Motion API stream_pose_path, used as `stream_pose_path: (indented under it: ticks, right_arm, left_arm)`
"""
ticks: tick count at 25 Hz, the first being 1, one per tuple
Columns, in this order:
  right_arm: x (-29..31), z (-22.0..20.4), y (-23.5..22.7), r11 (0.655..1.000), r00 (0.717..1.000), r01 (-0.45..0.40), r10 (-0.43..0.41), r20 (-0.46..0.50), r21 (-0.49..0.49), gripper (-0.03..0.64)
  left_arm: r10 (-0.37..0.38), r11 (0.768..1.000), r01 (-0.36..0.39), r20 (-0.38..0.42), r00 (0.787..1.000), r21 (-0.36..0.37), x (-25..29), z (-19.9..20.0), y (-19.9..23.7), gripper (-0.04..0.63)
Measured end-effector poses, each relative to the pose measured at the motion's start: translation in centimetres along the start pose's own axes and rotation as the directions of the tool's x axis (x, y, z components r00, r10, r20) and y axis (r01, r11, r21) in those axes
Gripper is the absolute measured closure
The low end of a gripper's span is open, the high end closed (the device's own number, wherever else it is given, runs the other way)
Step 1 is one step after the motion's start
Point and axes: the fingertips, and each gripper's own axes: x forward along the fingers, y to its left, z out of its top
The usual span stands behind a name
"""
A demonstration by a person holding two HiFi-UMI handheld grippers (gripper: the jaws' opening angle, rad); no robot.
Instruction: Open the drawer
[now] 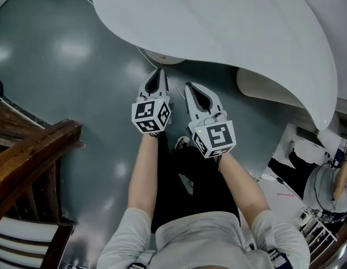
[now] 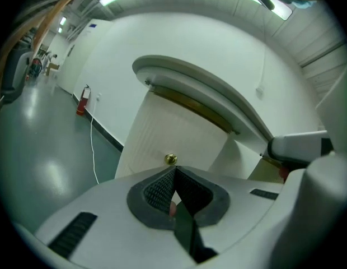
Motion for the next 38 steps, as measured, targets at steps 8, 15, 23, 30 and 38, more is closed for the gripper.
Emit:
stream_pose_path:
  ticks: [8,15,23,30,38]
  right_arm:
    - [1.1,0.4,-1.5,1.0,1.0,0.007,-0.007,0.006,0.005,0.604]
    - [1.3,0.1,-1.6,1.0,1.0,0.006,-0.006,-0.01,-0.009,0.604]
    - [1.3,0.0,-1.4,1.0,1.0,0.01,-0.01,-0.015,-0.013,0.604]
    - [1.1,-0.1,-1.5,1.0,0.999,0.019,-0.019,-0.047,-0.001,0.604]
    - [1.6,1.2,-1.0,1.0,0.999,0.013,-0.012,-0.05,0.023,0.604]
  left_arm:
    - [-0.06,0.991,0.064,0.04,0.997,-0.12,3.7,0.5,0.2,0.589]
    - [-0.122,0.952,0.125,0.029,0.992,-0.28,6.6,-0.1,0.3,0.491]
    - [-0.13,0.902,0.145,0.065,0.989,-0.407,7.6,-0.4,1.7,0.44]
    - [-0.129,0.906,0.145,0.068,0.989,-0.398,8.0,0.1,1.4,0.489]
    - [-0.128,0.904,0.131,0.036,0.991,-0.406,7.4,-0.3,1.4,0.491]
